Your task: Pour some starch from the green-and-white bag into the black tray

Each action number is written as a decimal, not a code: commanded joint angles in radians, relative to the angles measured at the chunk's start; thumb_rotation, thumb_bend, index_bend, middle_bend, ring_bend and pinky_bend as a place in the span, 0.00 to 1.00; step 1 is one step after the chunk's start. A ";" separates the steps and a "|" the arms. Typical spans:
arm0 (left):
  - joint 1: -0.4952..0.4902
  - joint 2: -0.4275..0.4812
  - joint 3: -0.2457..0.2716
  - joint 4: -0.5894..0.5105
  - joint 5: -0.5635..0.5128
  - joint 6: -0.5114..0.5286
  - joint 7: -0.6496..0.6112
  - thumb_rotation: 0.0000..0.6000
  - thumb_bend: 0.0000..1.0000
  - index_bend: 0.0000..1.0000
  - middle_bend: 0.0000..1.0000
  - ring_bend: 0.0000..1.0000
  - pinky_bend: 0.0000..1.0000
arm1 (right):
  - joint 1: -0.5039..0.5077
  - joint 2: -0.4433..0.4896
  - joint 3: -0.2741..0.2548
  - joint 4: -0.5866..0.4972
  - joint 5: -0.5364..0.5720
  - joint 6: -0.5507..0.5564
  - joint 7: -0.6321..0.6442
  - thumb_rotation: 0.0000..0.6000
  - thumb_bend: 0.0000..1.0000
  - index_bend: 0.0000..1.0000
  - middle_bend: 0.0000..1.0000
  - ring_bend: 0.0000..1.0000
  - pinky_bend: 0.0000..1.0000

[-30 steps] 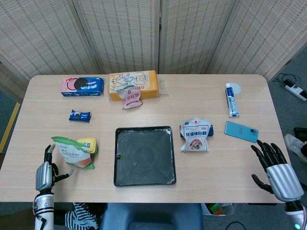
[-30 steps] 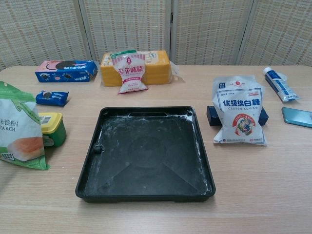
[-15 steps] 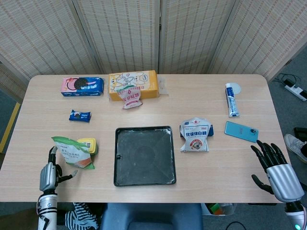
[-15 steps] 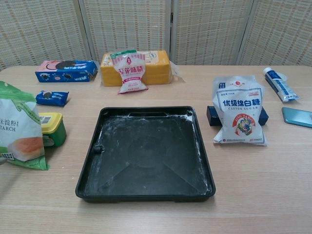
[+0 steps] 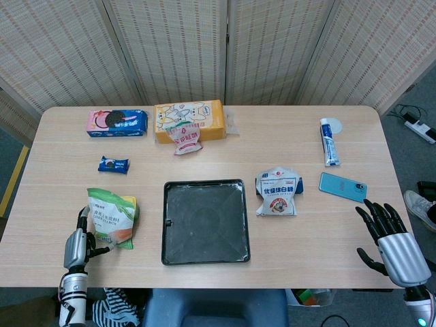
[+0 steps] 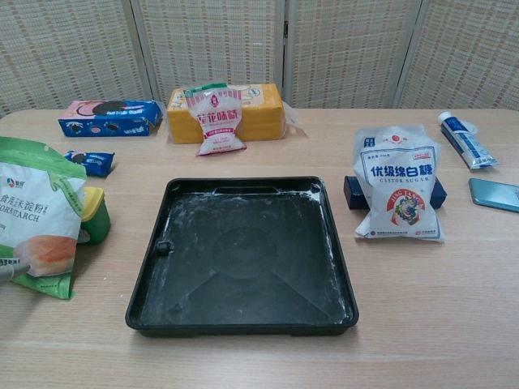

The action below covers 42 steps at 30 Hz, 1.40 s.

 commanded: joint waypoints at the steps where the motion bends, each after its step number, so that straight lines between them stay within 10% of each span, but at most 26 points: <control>1: -0.003 -0.002 -0.008 0.005 -0.006 -0.003 -0.005 1.00 0.13 0.00 0.00 0.79 0.81 | -0.001 0.000 -0.001 0.000 -0.001 0.002 0.000 1.00 0.31 0.00 0.00 0.00 0.00; 29: -0.042 0.041 -0.028 0.157 0.002 -0.087 -0.098 1.00 0.13 0.00 0.00 0.79 0.81 | 0.004 -0.003 0.004 -0.003 0.018 -0.015 -0.009 1.00 0.31 0.00 0.00 0.00 0.00; 42: -0.004 0.133 0.017 0.008 0.050 -0.061 -0.140 1.00 0.13 0.00 0.00 0.79 0.81 | 0.004 -0.006 0.004 -0.003 0.015 -0.012 -0.013 1.00 0.31 0.00 0.00 0.00 0.00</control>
